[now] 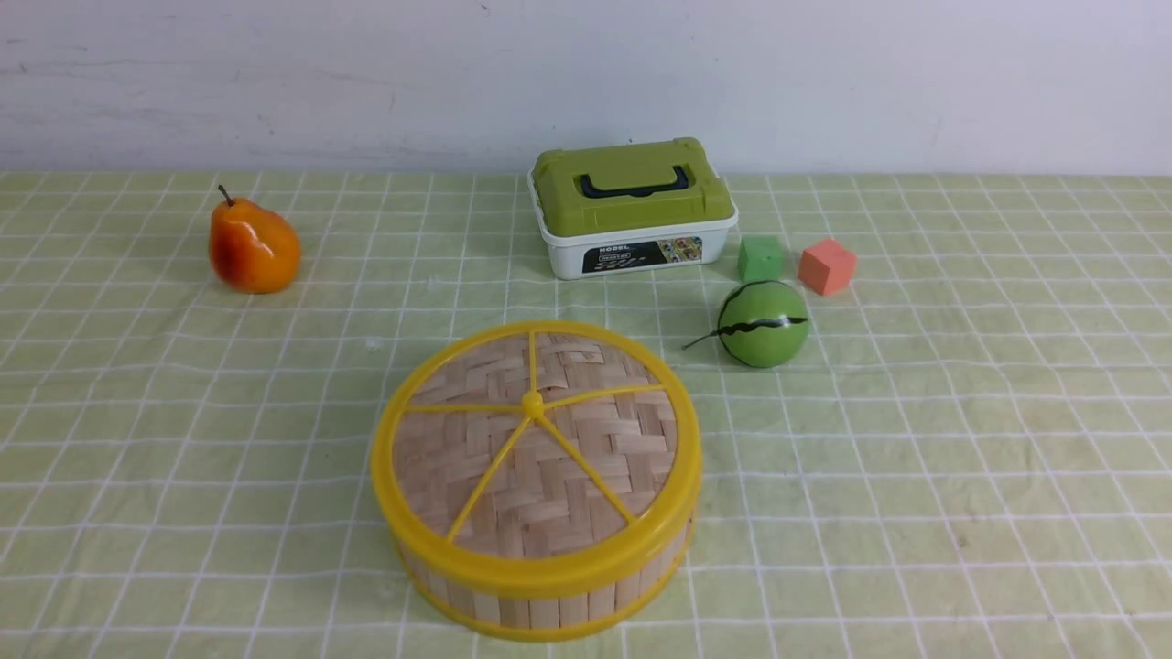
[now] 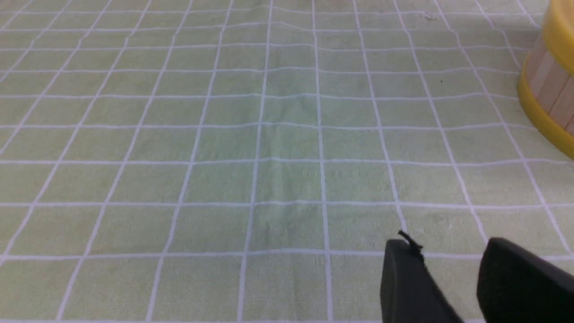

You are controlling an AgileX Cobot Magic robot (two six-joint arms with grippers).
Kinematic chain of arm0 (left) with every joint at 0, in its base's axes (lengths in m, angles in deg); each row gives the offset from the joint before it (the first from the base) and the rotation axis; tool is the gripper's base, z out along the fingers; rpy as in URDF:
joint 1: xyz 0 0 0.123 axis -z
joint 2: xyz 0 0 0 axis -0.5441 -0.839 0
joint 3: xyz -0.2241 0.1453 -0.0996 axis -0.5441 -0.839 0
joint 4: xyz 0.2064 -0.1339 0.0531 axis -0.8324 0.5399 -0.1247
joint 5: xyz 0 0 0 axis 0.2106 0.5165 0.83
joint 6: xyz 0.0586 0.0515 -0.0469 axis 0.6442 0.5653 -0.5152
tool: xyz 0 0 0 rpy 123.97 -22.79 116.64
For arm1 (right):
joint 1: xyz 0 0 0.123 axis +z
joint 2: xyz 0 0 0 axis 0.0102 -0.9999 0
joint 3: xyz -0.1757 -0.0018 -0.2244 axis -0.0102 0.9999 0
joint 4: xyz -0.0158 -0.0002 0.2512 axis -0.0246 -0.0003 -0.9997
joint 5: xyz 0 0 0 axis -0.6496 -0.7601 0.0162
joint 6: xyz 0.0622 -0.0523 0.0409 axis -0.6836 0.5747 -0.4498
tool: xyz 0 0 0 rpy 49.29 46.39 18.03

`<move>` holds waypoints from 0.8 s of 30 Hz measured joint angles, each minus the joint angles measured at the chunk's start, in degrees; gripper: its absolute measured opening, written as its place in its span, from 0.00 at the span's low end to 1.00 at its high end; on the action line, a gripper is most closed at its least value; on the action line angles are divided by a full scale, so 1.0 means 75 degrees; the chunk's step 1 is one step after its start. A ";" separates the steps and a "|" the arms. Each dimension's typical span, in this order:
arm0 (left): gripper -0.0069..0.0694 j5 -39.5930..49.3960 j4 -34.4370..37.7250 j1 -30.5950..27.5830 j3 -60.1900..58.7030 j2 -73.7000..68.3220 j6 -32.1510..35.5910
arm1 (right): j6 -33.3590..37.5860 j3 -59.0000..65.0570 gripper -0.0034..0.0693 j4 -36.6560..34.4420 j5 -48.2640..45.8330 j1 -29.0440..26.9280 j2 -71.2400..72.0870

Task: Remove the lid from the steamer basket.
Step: Use the right arm to lift the lid of the steamer

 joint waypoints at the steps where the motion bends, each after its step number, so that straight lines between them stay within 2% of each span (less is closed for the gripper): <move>1: 0.40 0.0000 0.0000 0.0000 0.0000 0.0000 0.0000 | 0.0000 0.0000 0.38 0.0000 0.0000 0.0000 0.0000; 8: 0.40 0.0000 0.0000 0.0000 0.0000 0.0000 0.0000 | -0.0027 0.0000 0.38 -0.0015 0.0000 0.0000 0.0000; 12: 0.40 0.0000 0.0000 0.0000 0.0000 0.0000 0.0000 | -0.0452 0.0000 0.38 -0.0761 0.0016 0.0000 0.0000; 13: 0.40 0.0000 0.0000 0.0000 0.0000 0.0000 0.0000 | -0.0763 0.0000 0.38 -0.1269 0.0032 0.0000 0.0000; 14: 0.40 0.0000 0.0000 0.0000 0.0000 0.0000 0.0000 | -0.1562 0.0008 0.38 -0.2536 0.0041 0.0000 0.0000; 15: 0.40 0.0000 0.0000 0.0000 0.0000 0.0000 0.0000 | -0.1665 0.0008 0.38 -0.2536 0.0041 0.0000 0.0000; 16: 0.40 0.0000 0.0000 0.0000 0.0000 0.0000 0.0000 | -0.2560 0.0049 0.38 -0.4127 0.0033 0.0000 0.0000; 17: 0.40 0.0000 0.0000 0.0000 0.0000 0.0000 0.0000 | -0.2647 0.0049 0.38 -0.4127 0.0032 0.0000 0.0000; 18: 0.40 0.0000 0.0000 0.0000 0.0000 0.0000 0.0000 | -0.3113 0.0065 0.38 -0.5098 0.0024 0.0000 0.0000; 21: 0.40 0.0000 0.0000 0.0000 0.0000 0.0000 0.0000 | -0.3199 0.0065 0.38 -0.5633 0.0096 0.0000 0.0000; 23: 0.40 0.0000 0.0000 0.0000 0.0000 0.0000 0.0000 | -0.3004 0.0065 0.38 -0.5551 0.0116 0.0000 0.0000; 24: 0.40 0.0000 0.0000 0.0000 0.0000 0.0000 0.0000 | -0.2618 0.0065 0.38 -0.5279 0.0166 0.0000 0.0000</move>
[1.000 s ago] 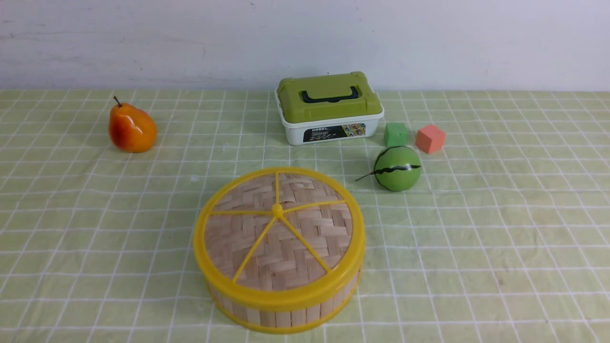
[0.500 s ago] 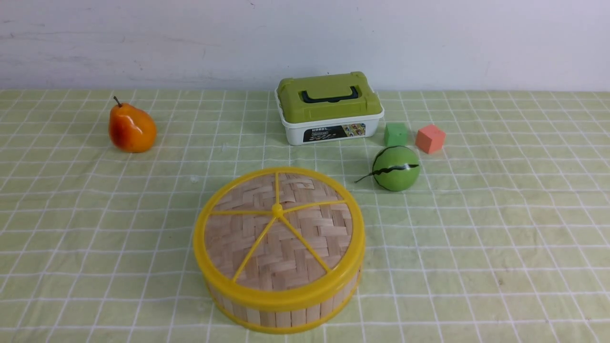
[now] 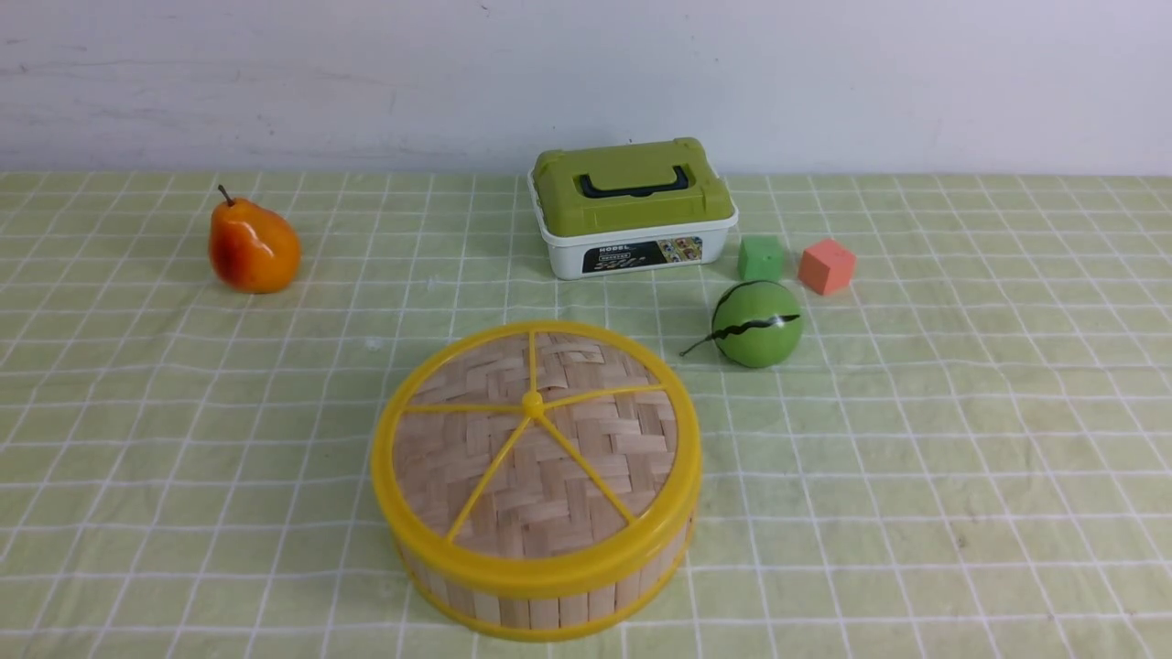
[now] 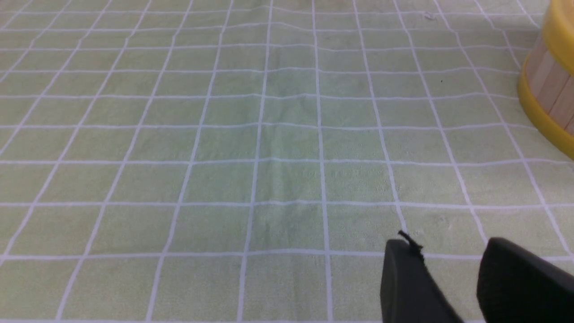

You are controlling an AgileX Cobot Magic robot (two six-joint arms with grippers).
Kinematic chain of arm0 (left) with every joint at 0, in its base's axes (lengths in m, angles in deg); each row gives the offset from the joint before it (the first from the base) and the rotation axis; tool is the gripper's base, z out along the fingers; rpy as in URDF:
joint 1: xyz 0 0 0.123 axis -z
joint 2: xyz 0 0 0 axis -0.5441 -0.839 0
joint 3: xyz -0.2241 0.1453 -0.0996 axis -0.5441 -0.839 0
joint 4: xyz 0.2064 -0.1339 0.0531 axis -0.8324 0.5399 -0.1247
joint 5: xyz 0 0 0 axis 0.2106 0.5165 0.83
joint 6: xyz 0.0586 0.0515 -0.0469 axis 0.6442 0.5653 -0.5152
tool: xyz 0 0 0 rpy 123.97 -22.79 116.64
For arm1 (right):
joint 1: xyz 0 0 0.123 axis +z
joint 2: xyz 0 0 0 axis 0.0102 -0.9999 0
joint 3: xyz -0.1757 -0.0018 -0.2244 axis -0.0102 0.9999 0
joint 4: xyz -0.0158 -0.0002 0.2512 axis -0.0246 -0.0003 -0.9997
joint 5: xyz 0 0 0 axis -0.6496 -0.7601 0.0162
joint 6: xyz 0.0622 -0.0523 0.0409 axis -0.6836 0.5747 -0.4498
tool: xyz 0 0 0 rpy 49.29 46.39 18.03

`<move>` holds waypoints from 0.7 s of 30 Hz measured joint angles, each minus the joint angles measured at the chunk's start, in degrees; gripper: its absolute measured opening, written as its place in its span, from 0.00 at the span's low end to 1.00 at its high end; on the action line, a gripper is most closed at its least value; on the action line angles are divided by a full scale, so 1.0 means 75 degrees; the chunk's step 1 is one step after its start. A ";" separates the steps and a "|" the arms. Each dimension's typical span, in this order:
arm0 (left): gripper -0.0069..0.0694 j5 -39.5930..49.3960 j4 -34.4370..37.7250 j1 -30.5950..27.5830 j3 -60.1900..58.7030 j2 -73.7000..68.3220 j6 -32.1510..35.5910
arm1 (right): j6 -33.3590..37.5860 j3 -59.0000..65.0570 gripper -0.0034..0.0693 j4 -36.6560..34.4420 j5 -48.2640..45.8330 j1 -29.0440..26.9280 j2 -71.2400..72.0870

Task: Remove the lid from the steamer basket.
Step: Use the right arm to lift the lid of the steamer

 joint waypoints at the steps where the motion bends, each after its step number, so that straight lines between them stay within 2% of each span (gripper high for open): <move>1: 0.40 0.0000 0.0000 0.0000 0.0000 0.0000 0.0000 | 0.0100 0.0000 0.38 0.0104 0.0057 0.0000 0.0000; 6: 0.40 0.0000 0.0000 0.0000 0.0000 0.0000 0.0000 | 0.0472 0.0000 0.38 0.0497 0.0618 0.0000 0.0000; 8: 0.40 0.0000 0.0000 0.0000 0.0000 0.0000 0.0000 | 0.1008 -0.0358 0.36 0.0854 0.0423 0.0000 -0.0014; 11: 0.40 0.0000 0.0000 0.0000 0.0000 0.0000 0.0000 | 0.1950 -0.1872 0.25 0.1988 -0.0855 0.0000 -0.0761; 12: 0.40 0.0000 0.0000 0.0000 0.0000 0.0000 0.0000 | 0.2004 -0.1872 0.25 0.2074 -0.0979 0.0000 -0.0854; 14: 0.40 0.0000 0.0000 0.0000 0.0000 0.0000 0.0000 | 0.2735 -0.3738 0.10 0.3136 -0.2699 0.0000 -0.2447; 15: 0.40 0.0000 0.0000 0.0000 0.0000 0.0000 0.0000 | 0.2872 -0.3877 0.08 0.3270 -0.2961 0.0000 -0.2566; 16: 0.40 0.0000 0.0000 0.0000 0.0000 0.0000 0.0000 | 0.3485 -0.5103 0.04 0.3680 -0.3876 0.0000 -0.3610; 17: 0.40 0.0000 0.0000 0.0000 0.0000 0.0000 0.0000 | 0.3650 -0.5234 0.03 0.3750 -0.4078 0.0000 -0.3718; 19: 0.40 0.0000 0.0000 0.0000 0.0000 0.0000 0.0000 | 0.4647 -0.6875 0.02 0.3785 -0.5042 0.0027 -0.5027; 21: 0.40 0.0000 0.0000 0.0000 0.0000 0.0000 0.0000 | 0.4993 -0.7438 0.02 0.3635 -0.5319 0.0120 -0.5419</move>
